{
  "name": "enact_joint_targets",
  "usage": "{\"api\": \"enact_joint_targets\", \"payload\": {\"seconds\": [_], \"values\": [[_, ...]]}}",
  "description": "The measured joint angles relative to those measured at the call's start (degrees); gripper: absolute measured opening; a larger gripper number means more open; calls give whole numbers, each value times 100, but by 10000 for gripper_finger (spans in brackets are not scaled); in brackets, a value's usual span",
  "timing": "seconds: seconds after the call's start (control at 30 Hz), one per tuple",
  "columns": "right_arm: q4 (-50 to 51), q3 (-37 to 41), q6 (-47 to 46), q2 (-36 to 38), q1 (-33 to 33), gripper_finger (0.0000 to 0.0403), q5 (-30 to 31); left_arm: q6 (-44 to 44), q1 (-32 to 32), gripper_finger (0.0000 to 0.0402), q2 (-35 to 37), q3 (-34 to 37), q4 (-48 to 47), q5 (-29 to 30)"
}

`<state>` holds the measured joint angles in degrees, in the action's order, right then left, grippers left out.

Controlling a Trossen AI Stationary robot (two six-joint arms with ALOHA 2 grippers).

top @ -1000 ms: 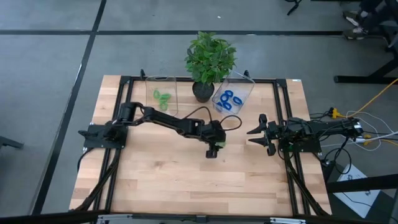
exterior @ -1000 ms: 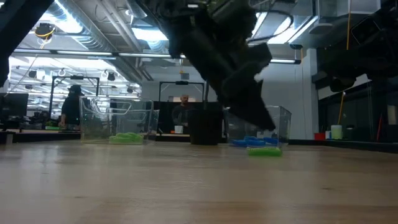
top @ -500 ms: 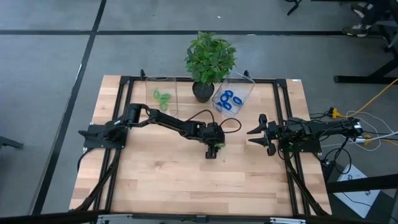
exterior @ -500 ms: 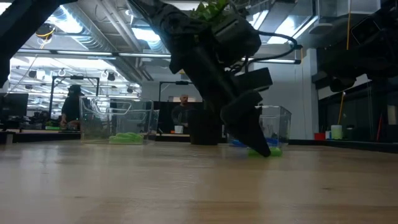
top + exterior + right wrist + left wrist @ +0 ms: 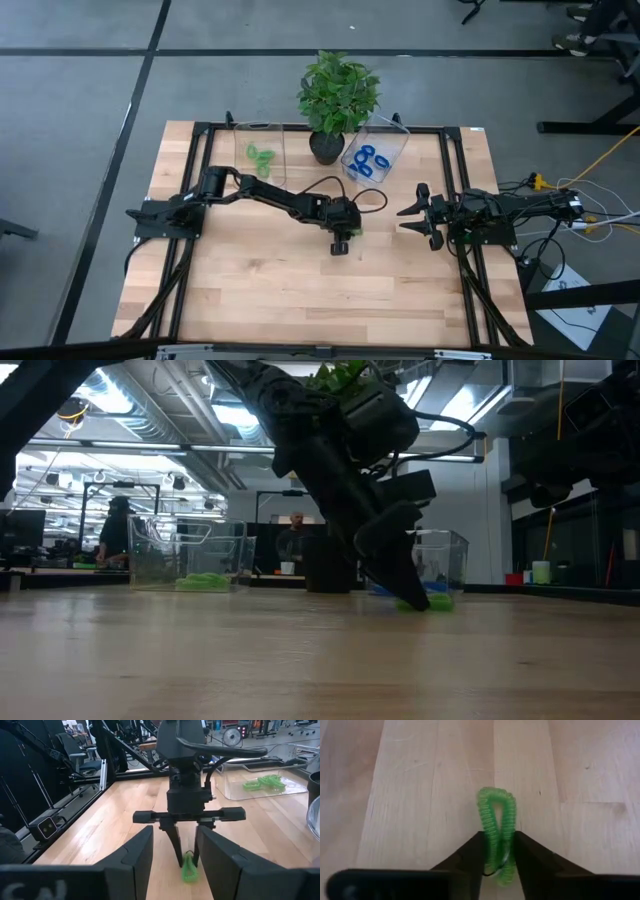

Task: Sort spring keychains
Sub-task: Put the green spring keychain into the left transparent bin

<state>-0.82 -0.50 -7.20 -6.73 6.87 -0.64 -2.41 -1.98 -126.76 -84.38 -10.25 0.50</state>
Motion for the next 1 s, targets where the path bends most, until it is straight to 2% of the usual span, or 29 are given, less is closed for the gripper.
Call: {"api": "enact_joint_targets", "payload": {"seconds": [0.13,0.27,0.73,1.0], "values": [[-2,1,0,1,0,154,0,-119,0,63,0,4,-8,-12],[0,1,0,-1,0,154,0,-275,0,46,0,4,-15,-18],[2,1,0,-1,0,154,1,-287,13,44,319,48,-331,102],[-4,1,0,0,0,154,2,-68,22,41,652,39,-581,467]]}}
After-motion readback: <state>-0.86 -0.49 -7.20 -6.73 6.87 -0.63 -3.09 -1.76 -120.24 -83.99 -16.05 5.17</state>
